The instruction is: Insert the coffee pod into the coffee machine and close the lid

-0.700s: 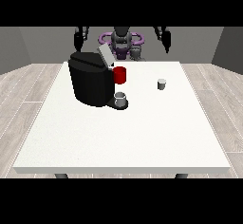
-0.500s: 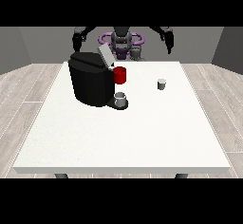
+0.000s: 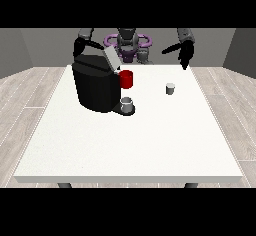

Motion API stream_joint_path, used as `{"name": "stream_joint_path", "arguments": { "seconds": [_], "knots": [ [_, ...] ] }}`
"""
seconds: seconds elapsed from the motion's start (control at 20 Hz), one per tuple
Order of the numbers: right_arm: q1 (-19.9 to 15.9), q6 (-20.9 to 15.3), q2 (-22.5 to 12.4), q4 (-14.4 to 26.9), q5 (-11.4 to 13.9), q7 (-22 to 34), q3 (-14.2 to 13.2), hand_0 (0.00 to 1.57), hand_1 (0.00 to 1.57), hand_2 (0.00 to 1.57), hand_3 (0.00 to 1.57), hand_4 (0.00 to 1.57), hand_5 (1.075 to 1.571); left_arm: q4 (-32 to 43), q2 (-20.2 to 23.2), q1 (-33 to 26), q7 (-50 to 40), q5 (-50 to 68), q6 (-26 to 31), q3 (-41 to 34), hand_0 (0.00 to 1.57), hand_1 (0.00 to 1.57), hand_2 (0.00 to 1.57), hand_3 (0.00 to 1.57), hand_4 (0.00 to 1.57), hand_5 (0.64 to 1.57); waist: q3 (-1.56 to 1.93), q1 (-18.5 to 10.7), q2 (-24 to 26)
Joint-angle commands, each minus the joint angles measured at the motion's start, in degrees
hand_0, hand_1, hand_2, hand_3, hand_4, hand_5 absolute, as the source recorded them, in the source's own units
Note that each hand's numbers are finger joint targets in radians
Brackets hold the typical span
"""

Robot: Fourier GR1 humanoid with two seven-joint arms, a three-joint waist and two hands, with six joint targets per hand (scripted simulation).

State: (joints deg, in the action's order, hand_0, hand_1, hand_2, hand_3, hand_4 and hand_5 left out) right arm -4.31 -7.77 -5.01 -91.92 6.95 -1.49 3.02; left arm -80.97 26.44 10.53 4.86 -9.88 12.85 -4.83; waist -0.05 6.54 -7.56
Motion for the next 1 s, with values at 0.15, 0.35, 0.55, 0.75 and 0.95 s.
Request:
{"name": "stream_joint_path", "arguments": {
  "seconds": [0.15, 0.35, 0.55, 0.75, 0.95],
  "knots": [
    [-1.8, -2.9, 2.8, -2.6, 5.1, 0.8, 4.7, 0.00, 0.00, 0.00, 0.00, 0.00, 1.571, 12.1, 4.6, 7.1, 0.6, -5.9, 1.9, 0.1, 0.00, 0.00, 0.00, 0.00, 0.00, 1.571, 0.02, 4.5, -4.1],
    [-6.4, -2.2, 3.0, -5.2, 4.1, 5.6, 4.2, 0.00, 0.00, 0.00, 0.00, 0.00, 1.571, 20.6, 7.3, 12.2, 5.5, -8.5, 1.6, -1.5, 0.00, 0.00, 0.00, 0.00, 0.00, 1.571, -0.02, 5.8, -8.1],
    [-5.9, -2.9, 3.6, 0.2, 4.4, 4.5, 2.9, 0.00, 0.00, 0.00, 0.00, 0.00, 1.571, 23.7, 4.5, 13.8, 5.5, -12.9, -0.5, 1.4, 0.00, 0.00, 0.00, 0.00, 0.00, 1.571, 0.03, 3.4, -7.2],
    [-5.6, -2.0, 2.3, 3.1, 3.7, 4.1, 1.0, 0.00, 0.00, 0.00, 0.00, 0.00, 1.571, 26.9, 4.3, 13.9, 8.5, -16.8, -2.1, 2.9, 0.00, 0.00, 0.42, 0.00, 0.00, 1.571, 0.04, 1.9, -6.4],
    [-6.7, -3.4, 4.9, 3.7, 1.8, 2.2, 3.9, 0.00, 0.00, 0.00, 0.00, 0.00, 1.571, 29.0, 1.8, 19.3, 7.8, -20.1, -10.0, 2.3, 0.95, 0.95, 0.97, 0.66, 0.00, 1.571, 0.03, 4.1, -9.0]
  ]
}}
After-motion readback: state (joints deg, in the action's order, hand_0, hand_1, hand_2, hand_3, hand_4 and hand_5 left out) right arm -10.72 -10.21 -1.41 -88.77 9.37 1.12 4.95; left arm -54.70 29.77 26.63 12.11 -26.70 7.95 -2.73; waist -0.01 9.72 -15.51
